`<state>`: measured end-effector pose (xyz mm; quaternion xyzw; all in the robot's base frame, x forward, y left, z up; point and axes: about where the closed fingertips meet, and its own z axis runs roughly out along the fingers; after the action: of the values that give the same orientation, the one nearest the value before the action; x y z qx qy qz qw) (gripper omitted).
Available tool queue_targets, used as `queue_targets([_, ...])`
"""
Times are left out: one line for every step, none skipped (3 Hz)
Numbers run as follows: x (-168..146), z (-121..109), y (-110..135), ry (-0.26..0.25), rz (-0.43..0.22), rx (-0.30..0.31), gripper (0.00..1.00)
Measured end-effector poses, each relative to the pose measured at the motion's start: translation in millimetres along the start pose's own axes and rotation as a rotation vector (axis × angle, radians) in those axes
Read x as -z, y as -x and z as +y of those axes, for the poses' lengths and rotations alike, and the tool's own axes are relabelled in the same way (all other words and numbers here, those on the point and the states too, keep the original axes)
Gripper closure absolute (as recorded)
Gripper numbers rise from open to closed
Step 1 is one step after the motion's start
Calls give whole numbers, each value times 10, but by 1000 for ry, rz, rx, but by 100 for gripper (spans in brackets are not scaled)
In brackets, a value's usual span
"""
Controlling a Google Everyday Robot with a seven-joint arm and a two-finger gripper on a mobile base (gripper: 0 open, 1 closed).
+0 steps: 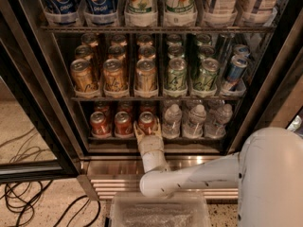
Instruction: Pick coke can from bottom shelf of fridge
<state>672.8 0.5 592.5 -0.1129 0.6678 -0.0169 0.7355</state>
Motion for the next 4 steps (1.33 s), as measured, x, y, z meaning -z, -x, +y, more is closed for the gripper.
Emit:
queue_targets([1, 0, 0, 0, 0, 0, 84])
queue_targets([-17, -9, 3, 2, 1, -7, 100])
queue_targets([-26, -33, 26, 7, -4, -17, 100])
queue_targets([-18, -112, 173, 31, -34, -54, 100])
